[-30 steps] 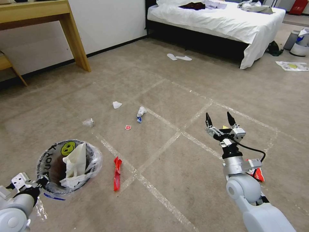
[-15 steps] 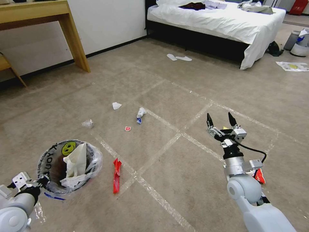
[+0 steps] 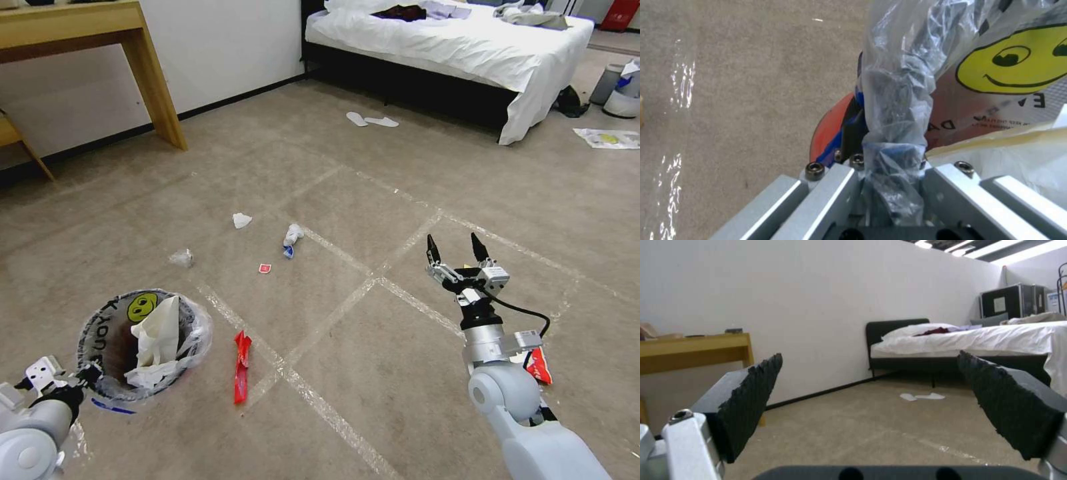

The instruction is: Pick up the trash bin and place the garbage on the floor into it.

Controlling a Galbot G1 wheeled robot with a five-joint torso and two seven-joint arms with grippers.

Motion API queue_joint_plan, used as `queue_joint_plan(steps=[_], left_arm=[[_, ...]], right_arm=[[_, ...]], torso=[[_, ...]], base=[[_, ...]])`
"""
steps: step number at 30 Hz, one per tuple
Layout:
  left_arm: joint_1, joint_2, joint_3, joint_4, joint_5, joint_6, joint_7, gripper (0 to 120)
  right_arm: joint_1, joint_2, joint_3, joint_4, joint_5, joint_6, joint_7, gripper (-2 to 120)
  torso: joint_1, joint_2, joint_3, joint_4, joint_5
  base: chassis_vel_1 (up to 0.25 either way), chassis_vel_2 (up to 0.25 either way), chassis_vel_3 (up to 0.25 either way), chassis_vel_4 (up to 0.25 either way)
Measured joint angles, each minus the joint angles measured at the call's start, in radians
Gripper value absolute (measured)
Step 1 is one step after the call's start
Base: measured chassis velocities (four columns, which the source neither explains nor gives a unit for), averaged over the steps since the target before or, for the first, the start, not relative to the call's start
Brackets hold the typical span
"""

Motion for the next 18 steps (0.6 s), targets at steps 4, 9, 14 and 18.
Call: queue_joint_plan(steps=[4,9,14,18], left_arm=[[0.0,-0.005,0.001,-0.001,0.003,0.0,0.0,0],[0.001,-0.009,0.001,-0.003,0.004,0.0,0.0,0],[0.0,-0.013,0.003,-0.006,0.007,0.0,0.0,0],[0.0,-0.013,0.004,-0.009,0.007,0.0,0.0,0]], right_arm=[[-0.001,-0.002,0.001,0.0,0.0,0.001,0.0,100],[-0.003,-0.003,0.001,0.0,0.001,0.002,0.0,100],[-0.003,-0.005,0.001,0.0,0.001,0.003,0.0,100],[-0.003,-0.007,0.0,0.0,0.001,0.003,-0.001,100]], torso=[[0.0,0.0,0.0,0.0,0.0],[0.0,0.0,0.0,0.0,0.0],[0.0,0.0,0.0,0.0,0.0],[0.0,0.0,0.0,0.0,0.0]], base=[[0.0,0.0,0.0,0.0],[0.0,0.0,0.0,0.0],[0.0,0.0,0.0,0.0],[0.0,0.0,0.0,0.0]])
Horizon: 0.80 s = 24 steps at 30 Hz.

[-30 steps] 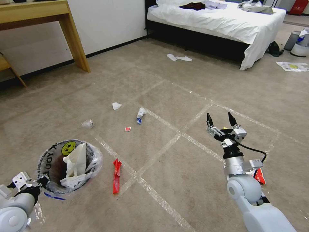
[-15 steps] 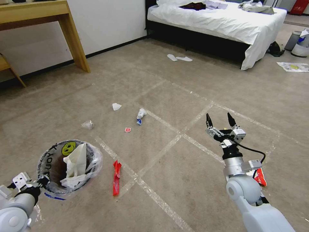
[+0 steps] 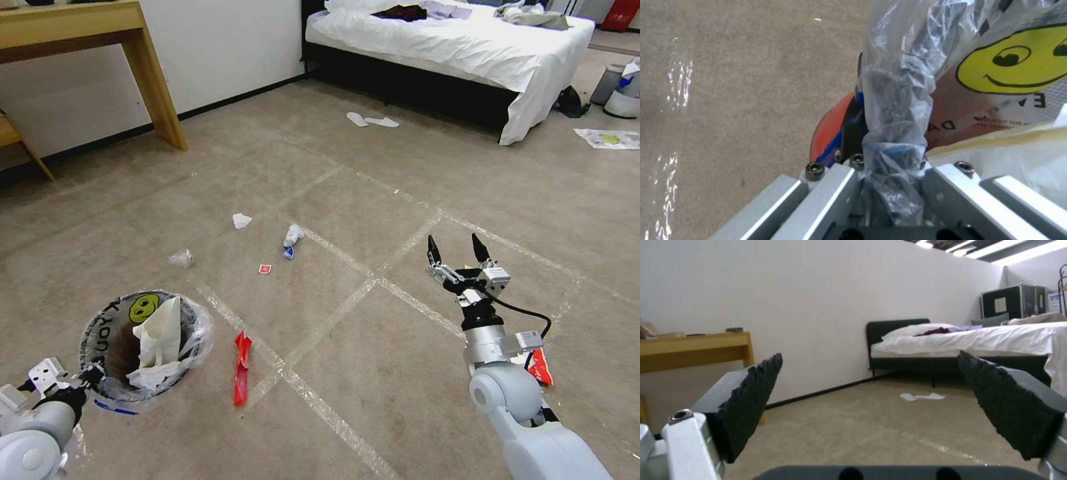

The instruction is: Pick up the trash bin and place the garbage on the floor into it.

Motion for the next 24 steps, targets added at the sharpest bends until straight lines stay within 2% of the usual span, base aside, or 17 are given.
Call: queue_joint_plan(steps=[24], left_arm=[[-0.001,-0.012,0.008,-0.006,0.006,0.0,0.0,0]], right_arm=[[-0.01,0.004,0.017,-0.008,-0.013,0.022,-0.004,100]], torso=[[0.0,0.0,0.0,0.0,-0.0001]], base=[[0.0,0.0,0.0,0.0]])
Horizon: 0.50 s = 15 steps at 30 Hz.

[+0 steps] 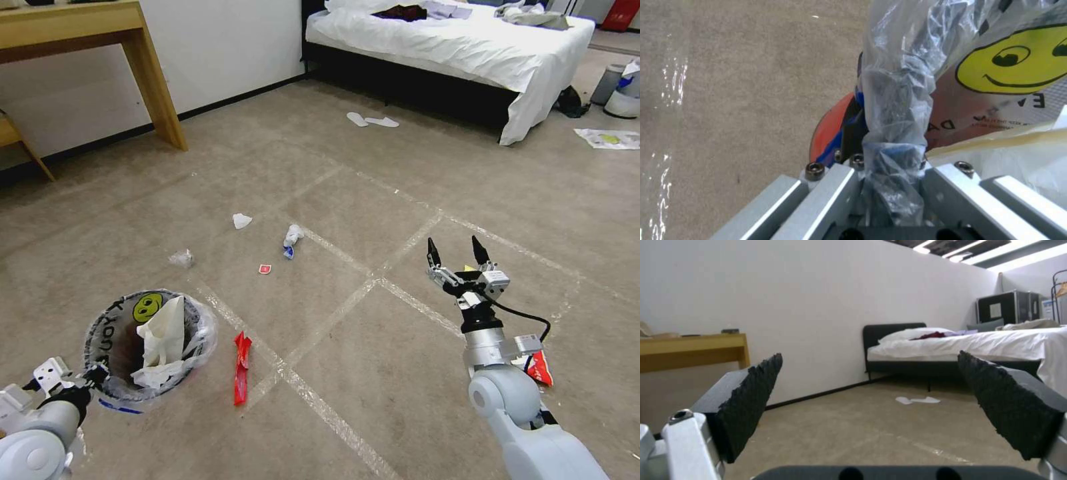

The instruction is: Pick up the trash bin and place the garbage on the floor into it.

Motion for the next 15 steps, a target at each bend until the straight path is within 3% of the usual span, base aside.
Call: queue_joint_plan(steps=[15], left_arm=[[0.014,-0.01,-0.013,-0.016,-0.001,-0.001,-0.001,0]], right_arm=[[0.018,0.006,0.04,-0.025,-0.022,0.012,0.001,100]], torso=[[0.0,0.0,0.0,0.0,0.0]], base=[[0.0,0.0,0.0,0.0]])
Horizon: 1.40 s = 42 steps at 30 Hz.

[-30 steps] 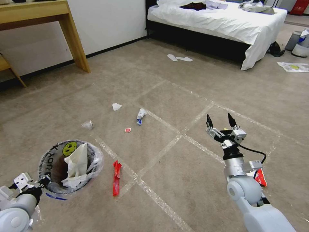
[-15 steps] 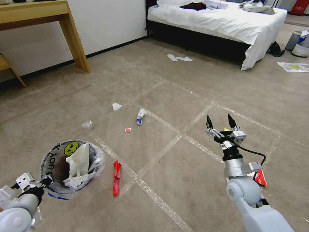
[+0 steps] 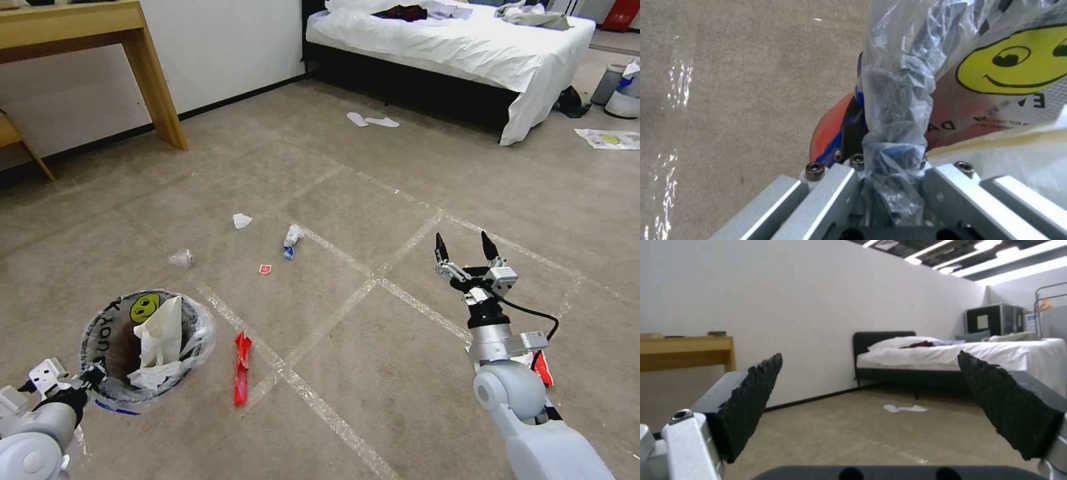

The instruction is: Pick up the trash bin and place the garbage on the floor into it.

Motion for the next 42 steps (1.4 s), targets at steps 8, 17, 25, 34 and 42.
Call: queue_joint_plan(steps=[8,17,25,34,42], left_arm=[[-0.003,-0.011,0.003,-0.003,0.002,-0.002,0.0,0],[-0.001,-0.027,0.014,-0.008,0.013,-0.003,0.0,0],[-0.001,-0.033,0.013,-0.026,0.017,-0.003,0.003,0],[-0.026,-0.044,0.041,-0.065,0.051,-0.011,0.022,0],[-0.021,-0.044,0.033,-0.069,0.052,-0.011,0.022,0]], right_arm=[[-0.007,-0.001,0.04,-0.002,0.006,0.005,0.0,100],[-0.004,0.013,0.04,0.008,0.013,0.002,0.002,100],[-0.001,0.024,0.05,0.026,0.013,-0.008,0.006,100],[-0.012,0.073,0.077,0.07,0.02,-0.027,0.013,100],[-0.01,0.066,0.097,0.076,0.034,-0.029,0.013,100]], torso=[[0.0,0.0,0.0,-0.0001,0.0001],[0.0,0.0,0.0,0.0,0.0],[0.0,0.0,0.0,0.0001,-0.0001],[0.0,0.0,0.0,0.0,0.0001],[0.0,0.0,0.0,0.0,0.0]], base=[[0.0,0.0,0.0,0.0],[0.0,0.0,0.0,0.0],[0.0,0.0,0.0,0.0],[0.0,0.0,0.0,0.0],[0.0,0.0,0.0,0.0]])
